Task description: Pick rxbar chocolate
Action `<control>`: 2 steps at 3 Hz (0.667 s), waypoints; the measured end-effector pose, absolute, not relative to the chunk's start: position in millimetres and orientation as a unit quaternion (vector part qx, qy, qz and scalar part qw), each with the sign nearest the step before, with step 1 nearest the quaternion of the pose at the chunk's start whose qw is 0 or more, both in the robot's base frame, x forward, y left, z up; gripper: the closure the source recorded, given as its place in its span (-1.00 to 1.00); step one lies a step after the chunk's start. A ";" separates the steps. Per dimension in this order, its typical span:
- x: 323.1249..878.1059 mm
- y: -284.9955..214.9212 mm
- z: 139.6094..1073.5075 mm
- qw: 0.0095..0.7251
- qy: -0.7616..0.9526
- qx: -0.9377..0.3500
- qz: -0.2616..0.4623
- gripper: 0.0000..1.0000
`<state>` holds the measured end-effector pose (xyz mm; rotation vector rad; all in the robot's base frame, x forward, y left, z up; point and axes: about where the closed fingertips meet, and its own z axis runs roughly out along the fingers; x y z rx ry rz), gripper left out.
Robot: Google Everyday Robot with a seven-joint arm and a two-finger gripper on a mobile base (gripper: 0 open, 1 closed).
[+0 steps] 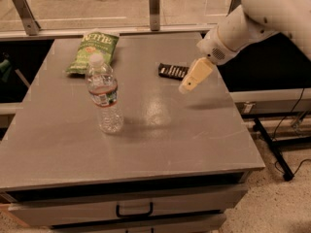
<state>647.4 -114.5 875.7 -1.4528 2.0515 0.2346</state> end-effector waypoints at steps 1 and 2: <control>668.9 -108.6 848.7 0.301 0.784 -0.532 0.110 -1.00; 682.3 -97.9 831.7 0.301 0.784 -0.529 0.125 -0.65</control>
Offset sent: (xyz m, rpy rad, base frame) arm 0.0520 0.0260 -0.0605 0.0943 0.0684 -0.0207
